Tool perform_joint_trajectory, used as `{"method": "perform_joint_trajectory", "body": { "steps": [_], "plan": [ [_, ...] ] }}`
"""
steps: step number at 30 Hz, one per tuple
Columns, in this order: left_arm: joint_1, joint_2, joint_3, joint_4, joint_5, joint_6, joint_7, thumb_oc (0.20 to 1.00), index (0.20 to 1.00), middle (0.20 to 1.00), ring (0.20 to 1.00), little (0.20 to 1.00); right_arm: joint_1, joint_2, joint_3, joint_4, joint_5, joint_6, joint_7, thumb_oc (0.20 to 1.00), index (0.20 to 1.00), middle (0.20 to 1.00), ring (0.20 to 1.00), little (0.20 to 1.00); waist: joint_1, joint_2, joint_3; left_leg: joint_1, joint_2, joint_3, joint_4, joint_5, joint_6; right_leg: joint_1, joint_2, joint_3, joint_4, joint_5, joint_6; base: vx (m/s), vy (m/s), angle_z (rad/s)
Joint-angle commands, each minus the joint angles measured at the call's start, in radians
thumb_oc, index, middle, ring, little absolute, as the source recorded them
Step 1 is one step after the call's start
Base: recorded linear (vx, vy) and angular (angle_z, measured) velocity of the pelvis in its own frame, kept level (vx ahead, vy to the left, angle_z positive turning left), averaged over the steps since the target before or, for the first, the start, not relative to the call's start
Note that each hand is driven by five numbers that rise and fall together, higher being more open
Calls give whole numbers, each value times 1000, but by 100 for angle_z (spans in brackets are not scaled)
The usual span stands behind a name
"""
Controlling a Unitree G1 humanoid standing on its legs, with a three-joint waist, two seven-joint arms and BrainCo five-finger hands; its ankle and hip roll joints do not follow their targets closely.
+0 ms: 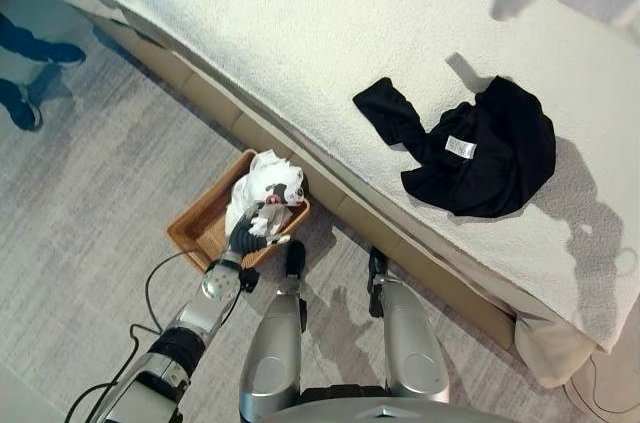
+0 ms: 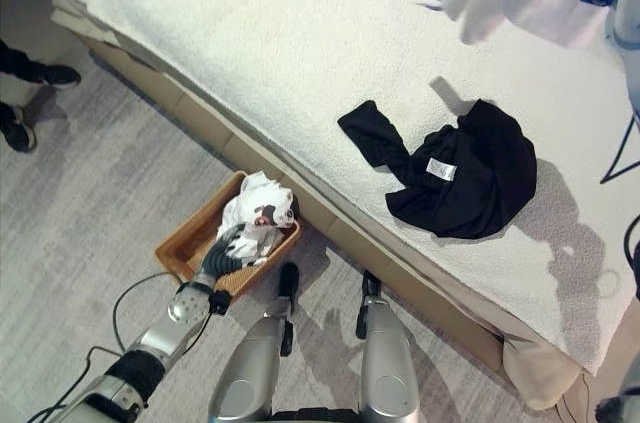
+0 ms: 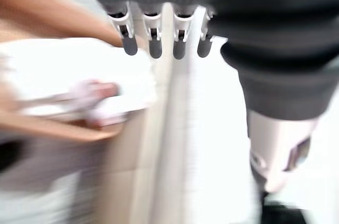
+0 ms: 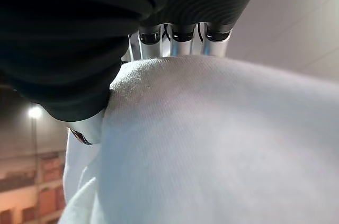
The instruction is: Pick up clothes into the bucket
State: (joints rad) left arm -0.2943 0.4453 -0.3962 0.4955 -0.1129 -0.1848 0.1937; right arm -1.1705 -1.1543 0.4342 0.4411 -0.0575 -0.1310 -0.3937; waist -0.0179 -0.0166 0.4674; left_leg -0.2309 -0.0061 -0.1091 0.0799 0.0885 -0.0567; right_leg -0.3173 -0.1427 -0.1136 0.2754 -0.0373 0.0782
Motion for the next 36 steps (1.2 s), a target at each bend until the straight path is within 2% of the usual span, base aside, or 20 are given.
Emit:
{"method": "perform_joint_trajectory", "body": {
  "steps": [1,2,3,4,5,8,9,11,13,14,21,28,32,36],
  "plan": [
    [55,6,36,-47,-14,-70,-3,1000,1000,1000,1000,1000,54,-1,-7,-84,25,-63,47,200,200,200,200,200,-17,-44,-138,-13,-9,18,51,-79,2,52,3,6,-84,27,43,51,6,-8],
    [42,16,63,-143,-53,-85,-14,1000,1000,1000,1000,1000,140,-5,-44,-154,44,-76,85,200,200,200,200,200,-27,-37,-163,13,-9,23,39,-82,2,75,7,14,-99,26,43,44,4,-4],
    [44,19,62,-147,-54,-83,-15,1000,1000,1000,1000,1000,152,-5,-54,-159,44,-75,86,200,200,200,200,200,-24,-39,-163,16,-8,23,37,-82,2,78,7,13,-101,26,43,115,5,-7],
    [16,40,72,-242,-67,-89,-34,1000,1000,1000,1000,1000,254,5,-91,-223,89,-84,153,200,200,200,200,200,-34,-33,-189,53,-7,29,25,-91,2,114,12,16,-117,20,44,64,3,-12],
    [16,44,68,-245,-67,-87,-34,1000,1000,1000,1000,1000,269,5,-105,-229,88,-83,154,200,200,200,200,200,-30,-36,-191,51,-8,29,22,-85,2,114,11,15,-122,26,44,90,6,-20],
    [-25,76,78,-350,-47,-91,-46,1000,1000,1000,1000,1000,393,26,-140,-311,172,-93,253,200,200,200,200,200,-45,-32,-235,90,-9,37,7,-93,2,156,15,16,-143,23,45,84,-15,-12],
    [-67,103,66,-392,6,-82,-52,1000,1000,1000,1000,1000,456,28,-155,-363,209,-86,314,200,200,200,200,200,-51,-33,-266,117,-4,44,-2,-99,0,187,16,16,-158,21,47,121,-29,-4],
    [-97,127,54,-419,50,-71,-58,1000,1000,1000,1000,1000,490,31,-170,-381,233,-82,339,200,200,200,200,200,-52,-33,-278,133,-3,46,-7,-102,0,203,17,15,-165,21,48,81,-16,-5],
    [-179,182,14,-462,177,-50,-86,1000,1000,1000,1000,1000,517,10,-169,-438,251,-73,400,200,200,200,200,200,-59,-31,-304,161,1,50,-12,-116,-1,237,19,16,-173,12,50,96,-6,-10],
    [-219,177,-15,-466,171,-48,-105,1000,1000,1000,1000,1000,535,9,-167,-468,282,-68,437,200,200,200,200,200,-64,-29,-331,178,2,53,-19,-116,-1,257,16,14,-186,16,52,82,4,-5],
    [-300,108,-98,-431,190,-37,-163,1000,1000,1000,1000,1000,545,52,-134,-553,357,-56,520,200,200,200,200,200,-71,-28,-389,238,9,63,-39,-129,1,327,14,15,-227,19,54,53,1,-3],
    [-336,26,-146,-384,221,-26,-175,1000,1000,1000,1000,1000,553,108,-130,-638,394,-56,552,200,200,200,200,200,-72,-32,-416,257,9,64,-50,-122,7,355,9,8,-250,29,54,13,2,1],
    [-367,-16,-206,-376,87,-16,-230,1000,1000,1000,1000,1000,544,145,-113,-681,418,-55,568,200,200,200,200,200,-75,-29,-426,266,9,66,-56,-121,11,363,7,5,-259,34,57,0,0,0],
    [-384,-38,-228,-371,79,-11,-237,1000,1000,1000,1000,1000,535,168,-94,-688,419,-52,572,200,200,200,200,200,-74,-31,-426,270,9,66,-60,-120,13,368,6,2,-264,36,58,0,0,0]
  ]
}}
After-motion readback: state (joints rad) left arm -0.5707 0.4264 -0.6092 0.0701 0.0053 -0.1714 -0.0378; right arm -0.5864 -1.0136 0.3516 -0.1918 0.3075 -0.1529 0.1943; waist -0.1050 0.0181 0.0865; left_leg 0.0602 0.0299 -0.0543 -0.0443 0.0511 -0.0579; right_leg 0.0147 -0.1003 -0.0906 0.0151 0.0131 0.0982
